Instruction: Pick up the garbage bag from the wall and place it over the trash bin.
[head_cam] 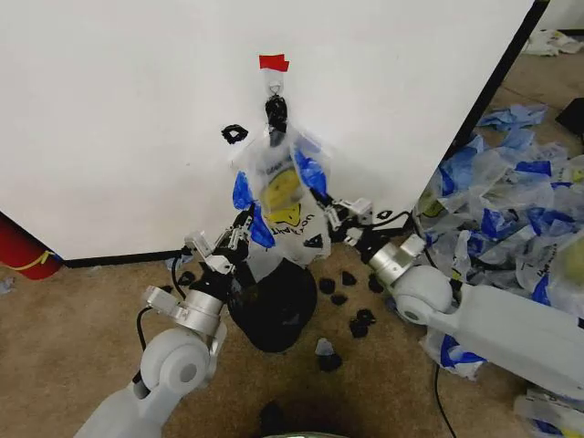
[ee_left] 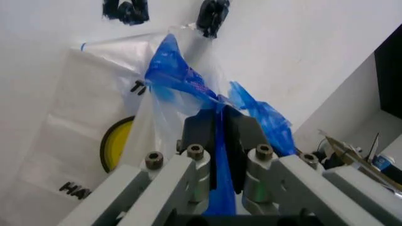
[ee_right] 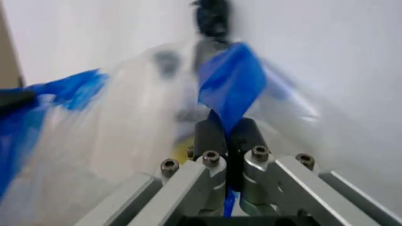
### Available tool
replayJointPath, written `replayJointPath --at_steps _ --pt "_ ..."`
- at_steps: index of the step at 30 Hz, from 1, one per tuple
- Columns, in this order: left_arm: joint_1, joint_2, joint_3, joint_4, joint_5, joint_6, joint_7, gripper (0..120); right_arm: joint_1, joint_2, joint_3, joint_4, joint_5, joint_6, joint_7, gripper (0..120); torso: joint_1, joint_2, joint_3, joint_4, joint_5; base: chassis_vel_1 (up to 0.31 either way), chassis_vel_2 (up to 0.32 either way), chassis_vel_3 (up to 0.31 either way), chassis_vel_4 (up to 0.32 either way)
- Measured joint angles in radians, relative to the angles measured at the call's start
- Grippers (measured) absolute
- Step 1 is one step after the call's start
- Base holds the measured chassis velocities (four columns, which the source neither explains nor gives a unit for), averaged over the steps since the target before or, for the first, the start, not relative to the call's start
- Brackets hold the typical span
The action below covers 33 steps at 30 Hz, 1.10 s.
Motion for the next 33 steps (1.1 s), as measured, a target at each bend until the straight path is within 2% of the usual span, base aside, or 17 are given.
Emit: replayJointPath --at_steps 2,3,9,17,25,33 --pt "0.002 0.004 -0.001 -0.001 0.000 0.001 -0.001 8 -0.074 -0.006 0.077 0.010 0.013 0.009 0.009 0 0.000 0.000 0.000 -0.0001 -0.0003 0.000 0.000 0.000 0.000" --pt "0.002 0.004 -0.001 -0.001 0.000 0.001 -0.001 8 -0.074 -0.006 0.077 0.010 0.013 0.009 0.009 0 0.000 0.000 0.000 -0.0001 -0.0003 0.000 0.000 0.000 0.000" --pt "0.005 0.014 -0.002 -0.001 -0.001 0.001 -0.003 8 -0.287 -0.005 0.319 0.049 0.054 0.016 0.037 0 0.000 0.000 0.000 0.0000 -0.0003 0.000 0.000 0.000 0.000" --pt "0.023 0.022 -0.002 -0.016 0.001 0.007 -0.013 5 -0.487 -0.001 0.492 0.099 0.062 0.022 0.034 0 0.000 0.000 0.000 -0.0002 -0.0002 0.000 0.000 0.000 0.000" --pt "0.053 0.046 -0.020 -0.054 0.005 0.013 -0.029 3 -0.596 -0.015 0.579 0.153 0.053 0.029 0.022 0 0.000 0.000 0.000 0.0000 -0.0004 0.000 0.000 0.000 0.000" --pt "0.117 0.092 -0.097 -0.130 0.010 0.020 -0.045 0 -0.679 -0.025 0.643 0.238 0.050 0.030 0.018 0 0.000 0.000 0.000 0.0001 -0.0004 0.000 0.000 0.000 0.000"
